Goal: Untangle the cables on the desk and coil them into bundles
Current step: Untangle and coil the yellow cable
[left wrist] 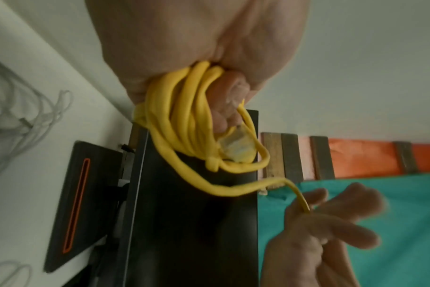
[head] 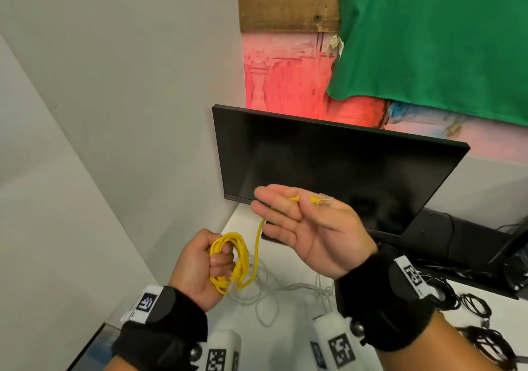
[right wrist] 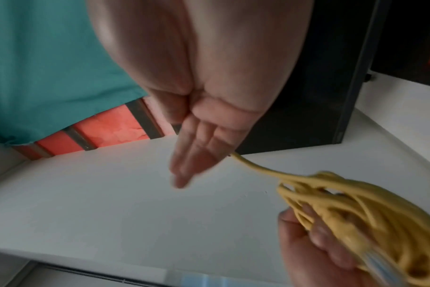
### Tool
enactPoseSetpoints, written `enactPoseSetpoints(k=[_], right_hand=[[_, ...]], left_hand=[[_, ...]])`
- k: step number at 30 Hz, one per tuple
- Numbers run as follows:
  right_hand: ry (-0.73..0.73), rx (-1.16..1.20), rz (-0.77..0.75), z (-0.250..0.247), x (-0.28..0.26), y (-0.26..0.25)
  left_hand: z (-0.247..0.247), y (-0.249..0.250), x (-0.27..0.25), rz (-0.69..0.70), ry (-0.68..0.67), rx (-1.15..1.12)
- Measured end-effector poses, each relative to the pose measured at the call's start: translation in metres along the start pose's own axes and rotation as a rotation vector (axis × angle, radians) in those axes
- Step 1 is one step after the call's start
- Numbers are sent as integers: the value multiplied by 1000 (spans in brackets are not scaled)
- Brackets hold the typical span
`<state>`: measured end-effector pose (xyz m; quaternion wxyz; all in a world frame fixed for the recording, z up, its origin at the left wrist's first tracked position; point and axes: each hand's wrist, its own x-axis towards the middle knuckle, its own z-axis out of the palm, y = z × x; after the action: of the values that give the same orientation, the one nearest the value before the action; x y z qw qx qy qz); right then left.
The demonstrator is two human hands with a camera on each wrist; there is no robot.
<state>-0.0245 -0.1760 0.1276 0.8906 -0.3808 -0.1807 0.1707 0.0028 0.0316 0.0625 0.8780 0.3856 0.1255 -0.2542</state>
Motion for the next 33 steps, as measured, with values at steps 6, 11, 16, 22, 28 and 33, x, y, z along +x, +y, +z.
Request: enactPoseSetpoints(k=[6,11,16,22,28,33], right_hand=[[424,-242,60,-8,11,35],[359,-154,182,-11,5,42],[174,-925,284,-6,-9,45],[332,-1483,185,-5,-5,56],[422,-1679,63,-6,-2,77],[462,-1535,-8,-17,0,98]], left_hand=[[7,-11,1,232,208,285],[4,-11,1,343,345,343],[1,-9,4,368,396,430],[1,-16,5,393,359,507],[4,-11,3,487,356,637],[8,-15,3,439,326,474]])
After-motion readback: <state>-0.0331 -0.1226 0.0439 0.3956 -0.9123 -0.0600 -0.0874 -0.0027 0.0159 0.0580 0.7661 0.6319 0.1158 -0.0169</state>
